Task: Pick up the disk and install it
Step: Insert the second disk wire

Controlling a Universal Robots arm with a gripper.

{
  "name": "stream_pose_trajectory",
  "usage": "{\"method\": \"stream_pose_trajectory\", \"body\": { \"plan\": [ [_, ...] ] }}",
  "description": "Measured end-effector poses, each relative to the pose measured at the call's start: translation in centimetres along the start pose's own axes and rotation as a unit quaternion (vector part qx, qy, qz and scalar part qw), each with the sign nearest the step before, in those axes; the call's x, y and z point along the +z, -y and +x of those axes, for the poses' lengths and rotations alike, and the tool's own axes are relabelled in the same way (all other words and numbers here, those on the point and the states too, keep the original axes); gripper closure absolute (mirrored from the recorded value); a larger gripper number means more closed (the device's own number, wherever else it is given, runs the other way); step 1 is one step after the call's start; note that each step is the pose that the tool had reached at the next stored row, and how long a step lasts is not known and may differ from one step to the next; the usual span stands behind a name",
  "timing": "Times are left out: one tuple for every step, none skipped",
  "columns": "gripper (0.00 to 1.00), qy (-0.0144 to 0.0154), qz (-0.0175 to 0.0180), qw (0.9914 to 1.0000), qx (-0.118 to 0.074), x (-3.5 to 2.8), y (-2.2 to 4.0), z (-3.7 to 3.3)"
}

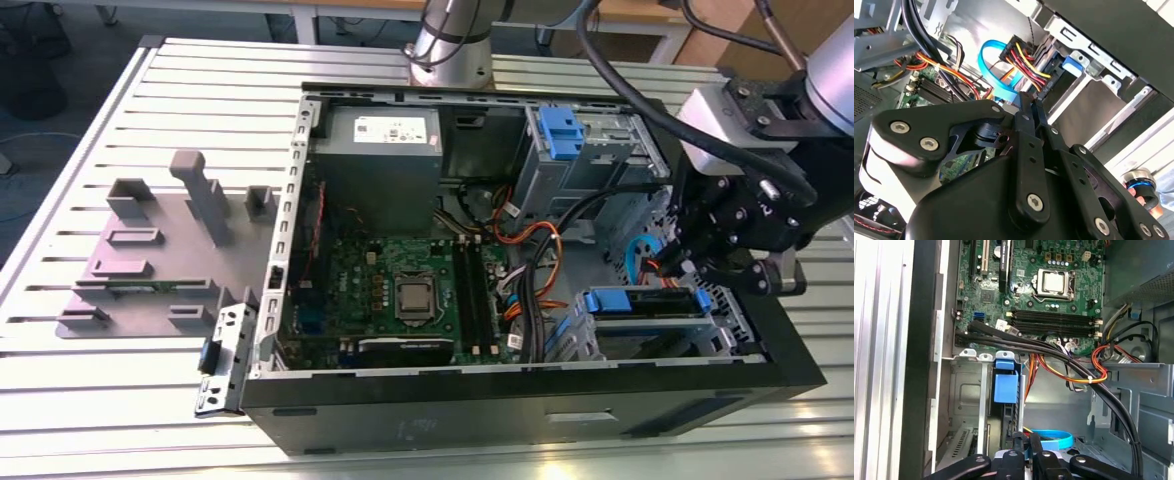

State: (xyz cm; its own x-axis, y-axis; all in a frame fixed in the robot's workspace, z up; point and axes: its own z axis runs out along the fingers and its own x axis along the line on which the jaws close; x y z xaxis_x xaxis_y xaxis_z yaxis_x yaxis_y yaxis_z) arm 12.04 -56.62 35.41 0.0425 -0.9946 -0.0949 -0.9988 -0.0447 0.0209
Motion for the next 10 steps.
{"method": "stream_pose_trajectory", "body": {
  "plan": [
    [0.84,0.0,0.0,1.0,0.0,0.03,-0.06,0.11],
    [0.84,0.0,0.0,1.0,0.0,0.08,-0.09,0.24],
    [0.84,0.0,0.0,1.0,0.0,0.15,-0.11,0.4],
    [0.84,0.0,0.0,1.0,0.0,0.23,-0.12,0.56],
    [0.84,0.0,0.0,1.0,0.0,0.33,-0.13,0.71],
    [0.84,0.0,0.0,1.0,0.0,0.44,-0.14,0.84],
    [0.84,0.0,0.0,1.0,0.0,0.55,-0.14,0.97],
    [0.84,0.0,0.0,1.0,0.0,0.67,-0.15,1.07],
    [0.84,0.0001,0.0,1.0,0.0,0.78,-0.15,1.16],
    [0.84,0.0001,-0.0001,1.0,0.0,0.88,-0.15,1.24]
  ]
}}
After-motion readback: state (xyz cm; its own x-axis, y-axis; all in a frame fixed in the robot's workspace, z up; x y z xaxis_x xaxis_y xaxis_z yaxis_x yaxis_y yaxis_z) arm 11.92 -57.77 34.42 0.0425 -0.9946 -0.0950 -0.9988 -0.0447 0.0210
